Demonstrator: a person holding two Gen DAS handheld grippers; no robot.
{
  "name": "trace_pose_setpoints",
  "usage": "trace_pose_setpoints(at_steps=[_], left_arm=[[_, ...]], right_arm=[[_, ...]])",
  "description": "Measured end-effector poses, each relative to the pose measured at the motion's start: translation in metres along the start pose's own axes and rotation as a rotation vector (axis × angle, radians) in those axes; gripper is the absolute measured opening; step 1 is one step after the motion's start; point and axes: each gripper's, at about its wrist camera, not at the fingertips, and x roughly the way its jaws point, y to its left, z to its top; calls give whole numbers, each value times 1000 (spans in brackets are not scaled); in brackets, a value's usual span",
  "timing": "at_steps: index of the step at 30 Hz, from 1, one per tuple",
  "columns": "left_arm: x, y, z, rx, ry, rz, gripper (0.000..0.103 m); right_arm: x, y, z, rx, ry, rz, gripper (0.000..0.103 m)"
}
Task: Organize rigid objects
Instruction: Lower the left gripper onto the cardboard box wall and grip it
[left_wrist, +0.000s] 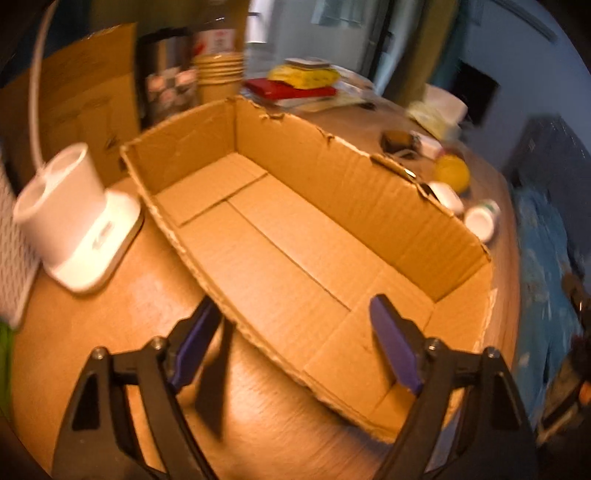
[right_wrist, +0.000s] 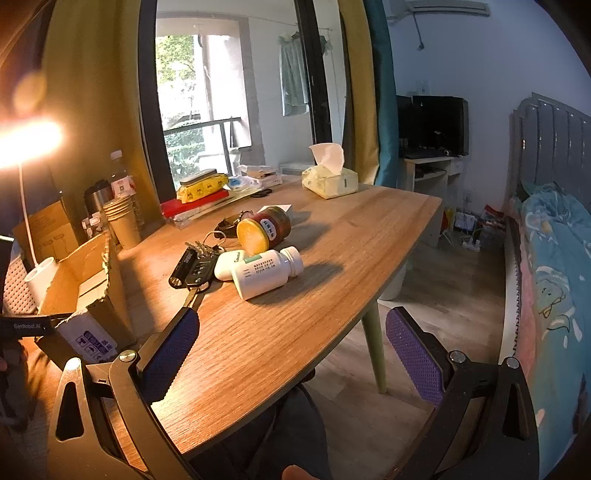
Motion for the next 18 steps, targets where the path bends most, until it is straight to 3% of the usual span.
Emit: trace_pose_setpoints(at_steps=[6,9,11,15,18], left_arm=[[-9,-6,2,146,63,-67,57],[-19,-7,-4,214,46,-97,49],[-22,-6,-8,238,26,-108,49],[-25,5,-18,147,-50,-145,53],[-21,9,-20,61,-60,-170,55]], right_arm=[[-9,6,3,-14,-21,5,103],[-15,8,2,-21,-28,5,103],[-18,9,2,-25,-31,5,103],[-22,11,2,-28,-36,2,103],[-26,16,-1,-37,-37,5,103]])
